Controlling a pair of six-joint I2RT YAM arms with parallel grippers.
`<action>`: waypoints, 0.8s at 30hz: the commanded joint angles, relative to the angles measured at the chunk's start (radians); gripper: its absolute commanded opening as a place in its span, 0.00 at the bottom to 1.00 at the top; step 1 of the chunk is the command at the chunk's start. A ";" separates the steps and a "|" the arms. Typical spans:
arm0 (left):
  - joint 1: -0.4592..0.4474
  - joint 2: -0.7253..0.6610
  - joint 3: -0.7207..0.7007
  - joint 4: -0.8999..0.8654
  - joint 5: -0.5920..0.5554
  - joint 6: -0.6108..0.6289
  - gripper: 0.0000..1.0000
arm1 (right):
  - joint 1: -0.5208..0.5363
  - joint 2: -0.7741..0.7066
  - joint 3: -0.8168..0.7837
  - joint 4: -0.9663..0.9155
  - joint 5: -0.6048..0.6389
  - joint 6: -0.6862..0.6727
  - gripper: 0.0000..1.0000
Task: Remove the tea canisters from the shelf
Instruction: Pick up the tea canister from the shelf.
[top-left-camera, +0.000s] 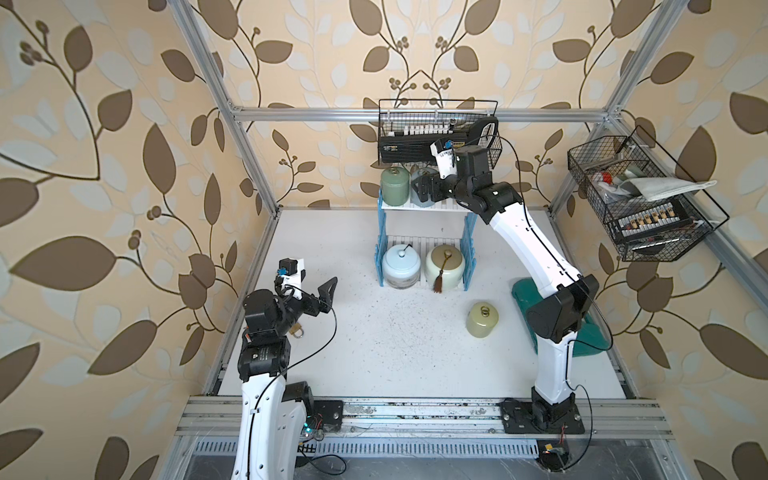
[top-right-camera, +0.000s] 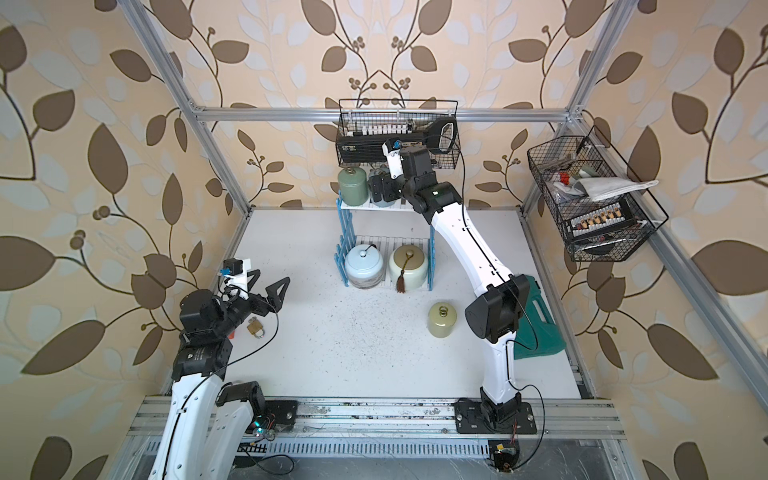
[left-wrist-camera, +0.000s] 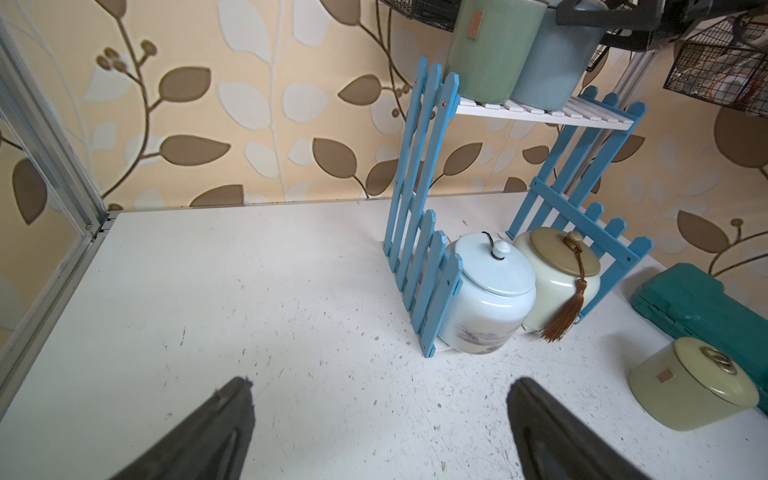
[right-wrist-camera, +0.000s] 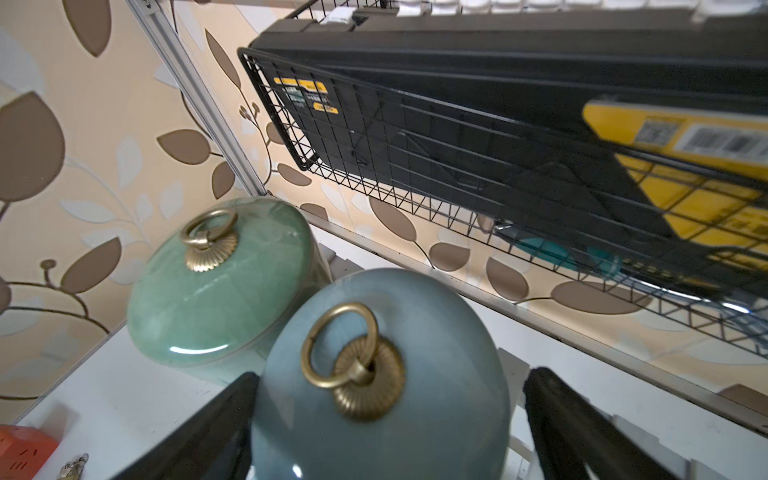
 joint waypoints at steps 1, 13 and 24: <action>-0.006 -0.006 0.016 0.018 0.006 0.001 0.99 | 0.000 0.034 0.038 0.012 -0.039 0.016 0.99; -0.010 0.004 0.021 0.016 0.004 0.000 0.99 | -0.008 0.021 0.030 0.001 -0.017 -0.012 0.73; -0.009 -0.003 0.012 0.021 0.002 0.007 0.99 | -0.012 -0.086 -0.036 0.007 -0.039 0.001 0.64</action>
